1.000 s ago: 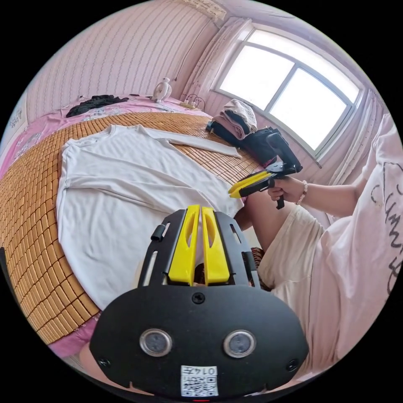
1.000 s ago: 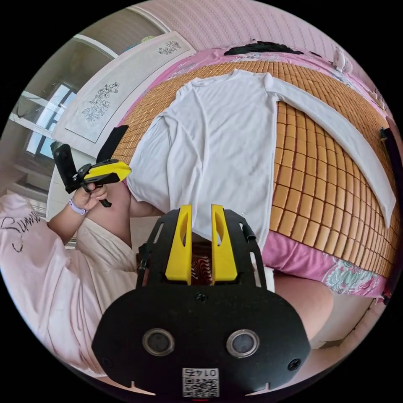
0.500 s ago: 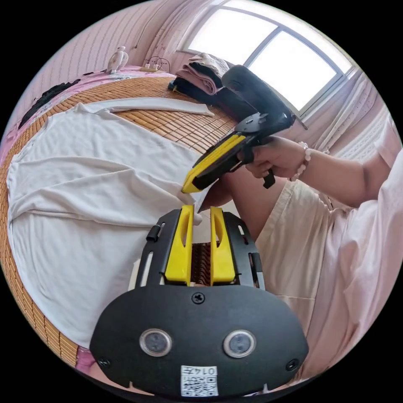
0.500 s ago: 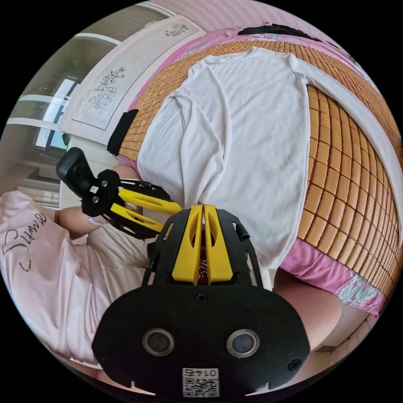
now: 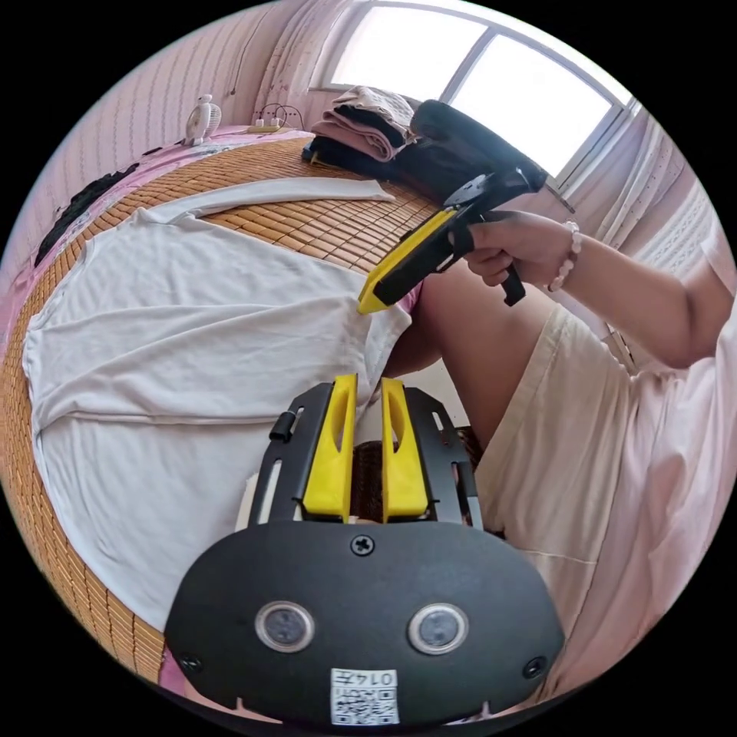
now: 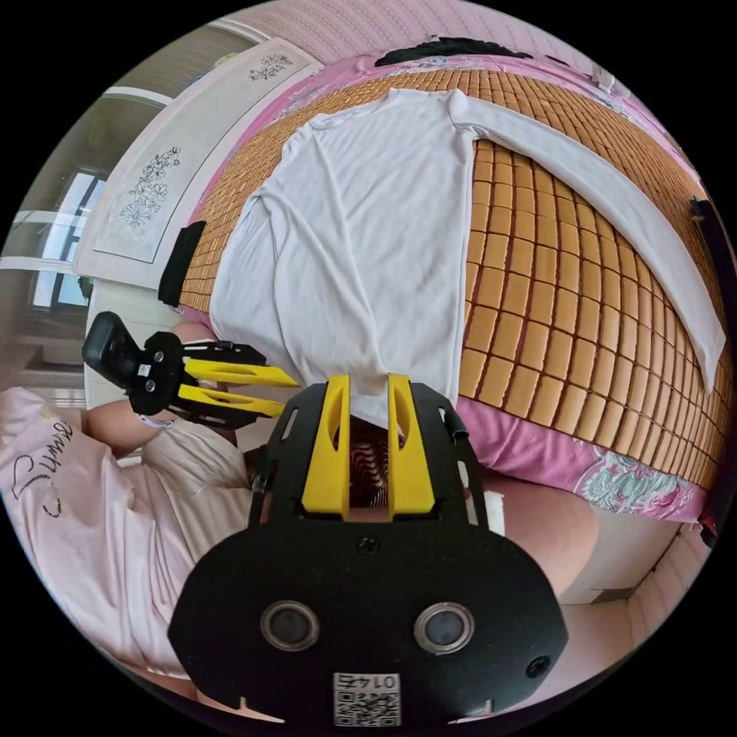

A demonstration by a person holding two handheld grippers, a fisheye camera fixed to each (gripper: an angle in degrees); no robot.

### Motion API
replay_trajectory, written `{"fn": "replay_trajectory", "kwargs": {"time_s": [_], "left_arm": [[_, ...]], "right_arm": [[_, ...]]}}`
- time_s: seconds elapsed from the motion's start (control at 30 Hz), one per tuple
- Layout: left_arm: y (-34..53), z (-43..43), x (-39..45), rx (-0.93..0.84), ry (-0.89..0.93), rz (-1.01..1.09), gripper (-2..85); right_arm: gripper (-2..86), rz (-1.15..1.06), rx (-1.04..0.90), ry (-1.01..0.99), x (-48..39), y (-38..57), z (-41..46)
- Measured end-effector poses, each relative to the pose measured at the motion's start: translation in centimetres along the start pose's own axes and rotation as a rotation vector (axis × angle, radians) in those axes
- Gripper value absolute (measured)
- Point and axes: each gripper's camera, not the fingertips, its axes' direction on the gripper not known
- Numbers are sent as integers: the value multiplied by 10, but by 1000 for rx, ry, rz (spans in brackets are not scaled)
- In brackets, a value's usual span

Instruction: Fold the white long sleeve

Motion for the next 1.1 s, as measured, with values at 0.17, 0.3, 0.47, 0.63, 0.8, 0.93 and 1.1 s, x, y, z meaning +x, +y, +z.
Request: {"fn": "replay_trajectory", "kwargs": {"time_s": [0.17,0.3,0.47,0.63,0.8,0.93,1.1], "left_arm": [[-5,19,-10,-82,-53,-32,59],[3,-8,-19,14,-26,-44,56],[41,-90,-88,156,-217,-132,55],[70,-135,-165,125,-441,-205,53],[77,-145,-217,98,-519,-269,60],[74,-131,-242,47,-516,-249,67],[83,-131,-265,55,-437,-299,33]], "right_arm": [[21,-51,-54,3,-8,-2,4],[29,-26,-29,49,-3,2,-24],[62,-184,-1,99,-20,-52,-43],[69,-455,201,52,-82,-173,-35],[92,-475,228,21,-121,-289,15],[77,-444,157,104,-139,-354,60],[15,-610,82,114,-173,-362,65]]}}
